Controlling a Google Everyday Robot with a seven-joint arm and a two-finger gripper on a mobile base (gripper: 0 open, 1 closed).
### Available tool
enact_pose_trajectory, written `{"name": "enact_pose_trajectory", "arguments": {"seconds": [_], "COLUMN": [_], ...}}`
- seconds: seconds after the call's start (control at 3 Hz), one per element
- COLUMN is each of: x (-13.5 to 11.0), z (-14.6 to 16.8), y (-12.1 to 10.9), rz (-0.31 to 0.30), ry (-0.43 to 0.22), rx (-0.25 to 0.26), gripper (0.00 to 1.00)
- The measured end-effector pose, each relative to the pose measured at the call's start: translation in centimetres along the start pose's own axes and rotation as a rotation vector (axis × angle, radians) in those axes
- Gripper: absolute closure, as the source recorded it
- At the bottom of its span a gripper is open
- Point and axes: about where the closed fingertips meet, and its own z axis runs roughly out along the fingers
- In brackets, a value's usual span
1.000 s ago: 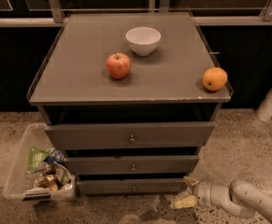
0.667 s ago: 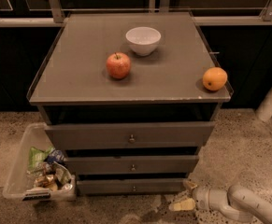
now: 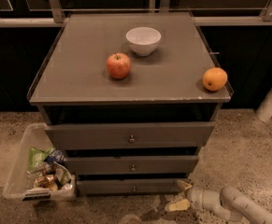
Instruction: Open bottom drawer
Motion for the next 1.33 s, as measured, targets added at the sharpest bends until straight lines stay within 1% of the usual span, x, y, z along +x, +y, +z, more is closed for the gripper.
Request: {"name": "enact_pose_trajectory", "arguments": {"seconds": [0.33, 0.67, 1.0, 1.33], "x": [-0.7, -0.6, -0.5, -0.7], "z": [1.5, 1.8, 3.0, 4.5], "y": [-1.6, -1.9, -2.8, -5.0], "rz": [-0.047, -0.049, -0.051, -0.061], "ry": [-0.012, -0.012, -0.018, -0.024], "rx": [-0.012, -0.012, -0.031, -0.051], "gripper": [0.0, 0.0, 0.0, 0.0]}}
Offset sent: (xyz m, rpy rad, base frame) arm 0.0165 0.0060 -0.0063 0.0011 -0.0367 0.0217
